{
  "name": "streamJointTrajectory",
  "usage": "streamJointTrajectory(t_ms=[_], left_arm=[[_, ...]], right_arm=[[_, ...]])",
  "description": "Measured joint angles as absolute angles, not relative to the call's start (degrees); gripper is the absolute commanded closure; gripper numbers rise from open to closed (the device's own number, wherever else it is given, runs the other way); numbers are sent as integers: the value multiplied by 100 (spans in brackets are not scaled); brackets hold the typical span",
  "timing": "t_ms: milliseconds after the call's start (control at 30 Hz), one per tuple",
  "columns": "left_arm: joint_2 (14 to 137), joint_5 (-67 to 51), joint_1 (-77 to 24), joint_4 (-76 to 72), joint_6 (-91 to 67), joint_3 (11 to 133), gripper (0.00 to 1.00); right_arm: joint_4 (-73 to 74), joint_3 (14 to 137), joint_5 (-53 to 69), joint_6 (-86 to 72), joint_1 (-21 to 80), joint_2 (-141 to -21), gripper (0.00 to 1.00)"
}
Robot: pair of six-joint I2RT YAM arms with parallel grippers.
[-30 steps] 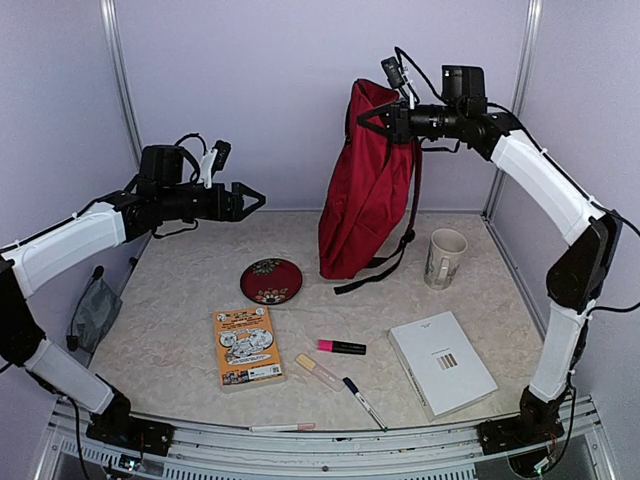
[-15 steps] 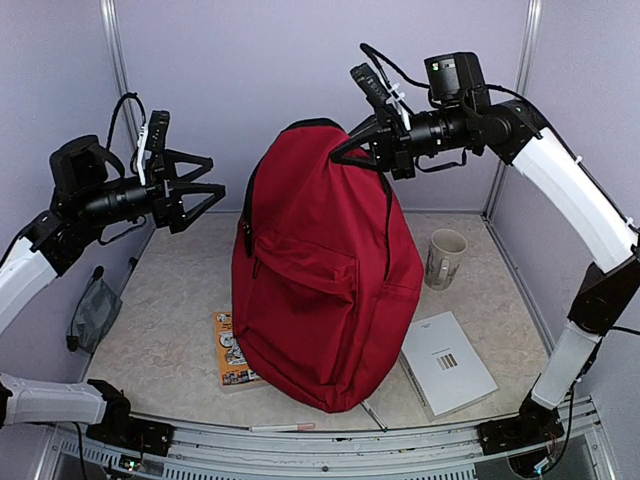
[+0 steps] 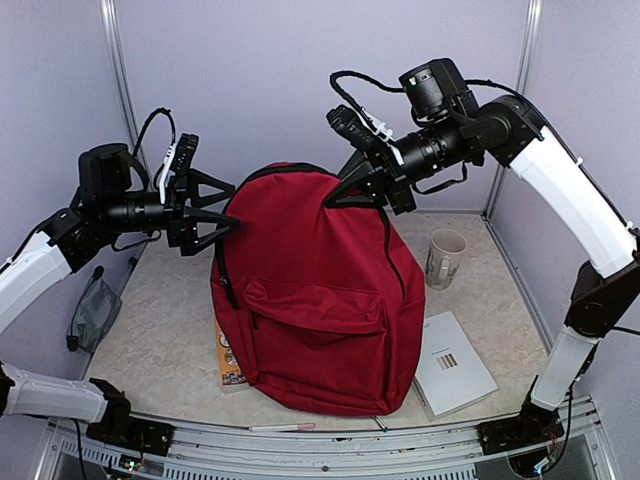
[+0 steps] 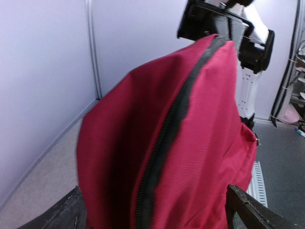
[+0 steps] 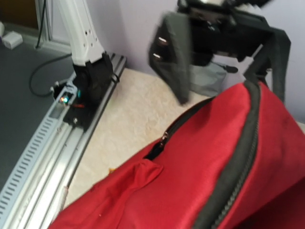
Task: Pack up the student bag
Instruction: Pass from the right arm to the left
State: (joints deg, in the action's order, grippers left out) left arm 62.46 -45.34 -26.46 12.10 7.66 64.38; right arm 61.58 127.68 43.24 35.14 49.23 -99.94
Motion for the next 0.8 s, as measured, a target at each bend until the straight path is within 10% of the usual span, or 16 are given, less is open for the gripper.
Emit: streamJointTrajectory(t_ms=[333,400,567,800], left_arm=[[6493,-4445,-3111,1295,1002,6420,99],[6512,-4362,-3118,1288,963,6403,100],[6346,-3798,-3105,1168,733,6230,100],[6049,-2497,-2893,709,99,5896,100]], right_arm=[[6200,12669,4287,3988,4923,-10014,100],[6101,12503,4265,4001,4923,-9968,100],[5341,11679,3907,3767,4923,-9642,27],[3931,10812,2915,2895,4923,-9185,0]])
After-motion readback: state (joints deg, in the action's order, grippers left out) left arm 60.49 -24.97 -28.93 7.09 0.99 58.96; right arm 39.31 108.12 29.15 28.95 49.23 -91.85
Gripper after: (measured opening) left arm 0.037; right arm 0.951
